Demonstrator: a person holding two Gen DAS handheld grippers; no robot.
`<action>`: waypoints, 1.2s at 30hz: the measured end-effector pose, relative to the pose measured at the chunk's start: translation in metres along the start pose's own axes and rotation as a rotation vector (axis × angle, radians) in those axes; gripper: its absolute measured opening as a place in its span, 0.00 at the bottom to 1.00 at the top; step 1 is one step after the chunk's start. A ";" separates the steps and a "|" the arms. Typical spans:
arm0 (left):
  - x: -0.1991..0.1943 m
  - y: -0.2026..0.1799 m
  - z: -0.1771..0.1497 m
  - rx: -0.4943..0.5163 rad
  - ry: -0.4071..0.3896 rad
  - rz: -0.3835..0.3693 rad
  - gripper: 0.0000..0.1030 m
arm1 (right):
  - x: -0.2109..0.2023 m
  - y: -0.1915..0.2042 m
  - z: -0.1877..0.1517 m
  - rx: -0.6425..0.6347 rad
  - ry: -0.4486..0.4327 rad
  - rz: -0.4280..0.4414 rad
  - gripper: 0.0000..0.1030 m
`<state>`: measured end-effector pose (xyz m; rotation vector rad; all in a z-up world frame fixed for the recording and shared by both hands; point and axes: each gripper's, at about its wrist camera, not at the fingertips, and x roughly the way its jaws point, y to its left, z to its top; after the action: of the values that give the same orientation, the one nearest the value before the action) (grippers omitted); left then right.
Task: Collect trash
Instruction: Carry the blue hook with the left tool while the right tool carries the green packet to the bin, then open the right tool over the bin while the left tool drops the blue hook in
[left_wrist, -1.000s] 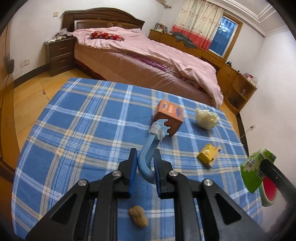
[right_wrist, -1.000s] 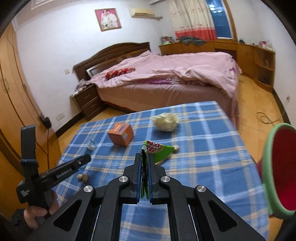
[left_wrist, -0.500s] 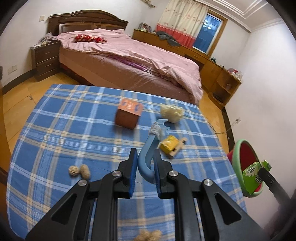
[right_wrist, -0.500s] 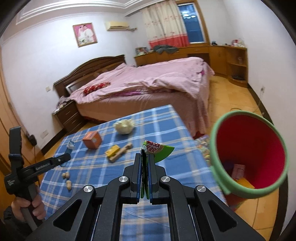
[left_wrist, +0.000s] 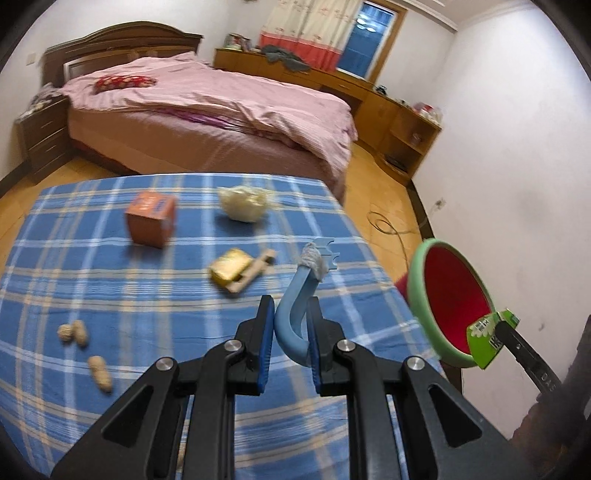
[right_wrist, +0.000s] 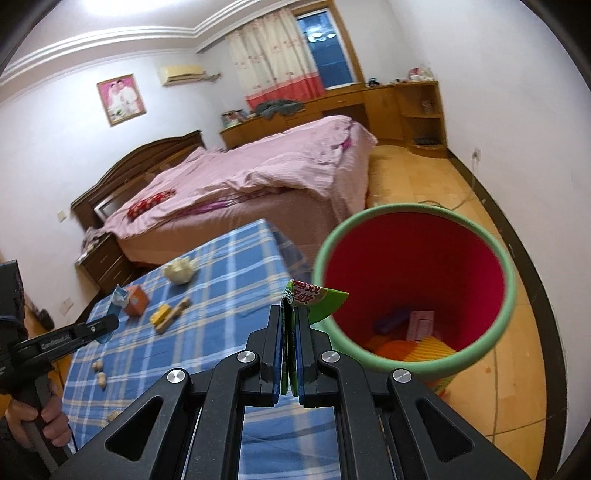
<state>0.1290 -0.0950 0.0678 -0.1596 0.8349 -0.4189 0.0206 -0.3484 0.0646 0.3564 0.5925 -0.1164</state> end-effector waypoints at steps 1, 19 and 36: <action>0.003 -0.007 0.000 0.013 0.006 -0.008 0.16 | -0.001 -0.006 0.001 0.007 -0.005 -0.007 0.06; 0.064 -0.139 0.002 0.182 0.097 -0.143 0.16 | 0.014 -0.107 0.023 0.067 0.019 -0.106 0.06; 0.105 -0.195 0.008 0.272 0.117 -0.165 0.16 | 0.042 -0.138 0.027 0.099 0.082 -0.087 0.19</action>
<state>0.1398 -0.3162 0.0597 0.0498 0.8740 -0.6976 0.0406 -0.4875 0.0208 0.4335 0.6855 -0.2160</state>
